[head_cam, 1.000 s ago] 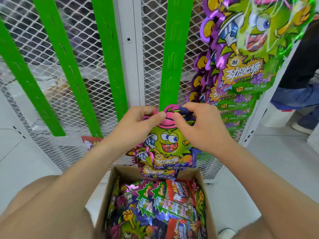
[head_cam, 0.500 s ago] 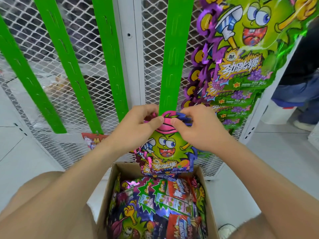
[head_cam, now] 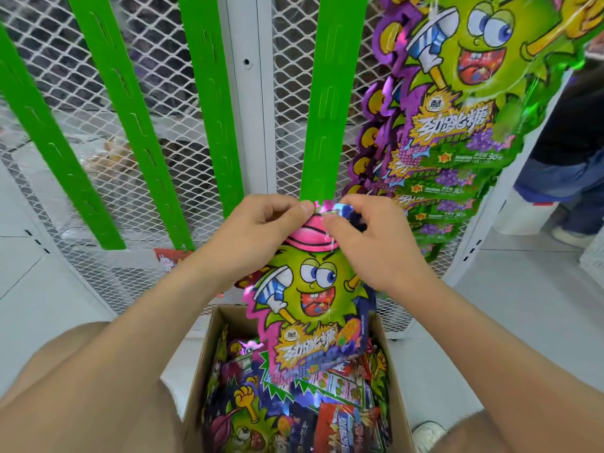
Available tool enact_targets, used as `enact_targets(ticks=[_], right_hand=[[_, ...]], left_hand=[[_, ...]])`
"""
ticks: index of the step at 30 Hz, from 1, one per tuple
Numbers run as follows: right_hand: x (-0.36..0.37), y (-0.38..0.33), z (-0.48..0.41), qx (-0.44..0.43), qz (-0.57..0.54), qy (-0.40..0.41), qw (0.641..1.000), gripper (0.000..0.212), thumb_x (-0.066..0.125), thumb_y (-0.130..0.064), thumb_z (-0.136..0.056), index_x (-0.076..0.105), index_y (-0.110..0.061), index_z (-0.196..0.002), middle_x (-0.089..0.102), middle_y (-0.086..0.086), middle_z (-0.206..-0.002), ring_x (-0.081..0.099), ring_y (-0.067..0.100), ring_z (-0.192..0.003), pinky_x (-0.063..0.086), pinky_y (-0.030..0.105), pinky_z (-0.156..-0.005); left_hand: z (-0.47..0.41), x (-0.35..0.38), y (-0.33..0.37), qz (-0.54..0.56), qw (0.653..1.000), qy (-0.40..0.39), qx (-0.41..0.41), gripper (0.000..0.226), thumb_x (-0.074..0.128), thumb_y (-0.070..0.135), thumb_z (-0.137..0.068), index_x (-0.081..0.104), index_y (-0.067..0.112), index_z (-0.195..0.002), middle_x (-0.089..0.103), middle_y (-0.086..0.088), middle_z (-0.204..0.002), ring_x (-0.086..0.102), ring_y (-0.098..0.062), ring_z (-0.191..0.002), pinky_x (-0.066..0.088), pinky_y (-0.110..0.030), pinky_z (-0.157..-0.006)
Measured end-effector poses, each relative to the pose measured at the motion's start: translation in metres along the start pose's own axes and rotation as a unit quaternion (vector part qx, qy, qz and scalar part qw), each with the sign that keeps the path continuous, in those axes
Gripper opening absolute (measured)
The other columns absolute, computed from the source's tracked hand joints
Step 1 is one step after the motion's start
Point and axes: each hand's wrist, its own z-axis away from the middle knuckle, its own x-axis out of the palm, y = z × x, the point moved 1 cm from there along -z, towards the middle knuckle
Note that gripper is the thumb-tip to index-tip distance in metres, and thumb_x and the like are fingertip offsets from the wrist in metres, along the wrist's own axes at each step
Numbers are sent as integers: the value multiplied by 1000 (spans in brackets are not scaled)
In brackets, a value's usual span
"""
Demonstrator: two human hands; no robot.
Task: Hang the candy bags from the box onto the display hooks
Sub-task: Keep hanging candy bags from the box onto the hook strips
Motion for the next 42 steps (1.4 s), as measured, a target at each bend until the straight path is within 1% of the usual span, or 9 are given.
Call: enact_targets(ticks=[9,13,15,19,22,26,31,36,42], right_hand=[[7,8,5,-49,141,-26,988,33,57,-43,-94,56,-19,-72,59,-2,-59,59,26,-60,50,39,-64],[11,16,8,-39,182,-37,982,36,59,-51,-99,56,-24,-75,56,-3,-63,54,25,-62,52,43,-68],[10,19,11,-40,221,-15,974,29,65,-50,-96,63,-23,-88,61,0,-75,59,25,-74,53,43,-74],[13,17,25,-60,182,74,979,33,71,-25,-88,50,-11,-109,48,4,-107,48,26,-98,43,37,-88],[27,12,40,-30,87,-68,993,13,66,-17,-91,57,-16,-101,60,-3,-91,58,18,-84,45,31,-79],[57,24,72,-2,172,-417,893,13,62,-27,-98,70,-17,-101,72,-3,-82,65,17,-80,54,31,-75],[85,47,104,-6,304,-542,783,16,52,-23,-101,60,-12,-94,54,11,-86,64,39,-89,59,53,-79],[88,65,105,-27,333,-564,755,14,49,-13,-104,47,-14,-90,39,3,-81,55,30,-77,57,46,-71],[85,81,99,-26,352,-569,743,11,50,-17,-105,57,-10,-110,43,3,-85,53,24,-70,49,40,-63]], left_hand=[[-5,-4,-15,-100,994,-7,48,29,61,23,-107,67,3,-87,61,-10,-73,49,-14,-69,40,-34,-66],[-3,-8,-15,-158,985,11,72,17,64,26,-105,68,18,-91,73,5,-83,65,-14,-74,52,-36,-73],[1,-9,-18,-241,964,48,101,3,66,27,-103,64,25,-103,73,10,-95,67,-12,-90,54,-35,-84],[19,-1,-30,-434,861,185,187,54,72,22,-92,51,16,-141,54,-7,-136,49,-32,-125,41,-43,-102],[31,10,-46,-466,843,179,198,49,69,15,-85,57,16,-133,55,-9,-130,52,-35,-119,45,-49,-95],[49,31,-101,-503,857,-114,17,17,62,27,-92,61,28,-109,66,6,-100,68,-27,-98,44,-36,-66],[77,46,-210,-525,773,-320,-158,22,62,34,-100,53,16,-104,60,-8,-105,63,-31,-95,56,-49,-76],[83,70,-270,-388,832,-256,-303,73,55,23,-109,12,-3,-162,54,-26,-134,66,-34,-104,52,-37,-69],[73,88,-297,-202,911,31,-359,30,77,9,-93,66,14,-120,67,-14,-120,67,-26,-84,56,-36,-69]])
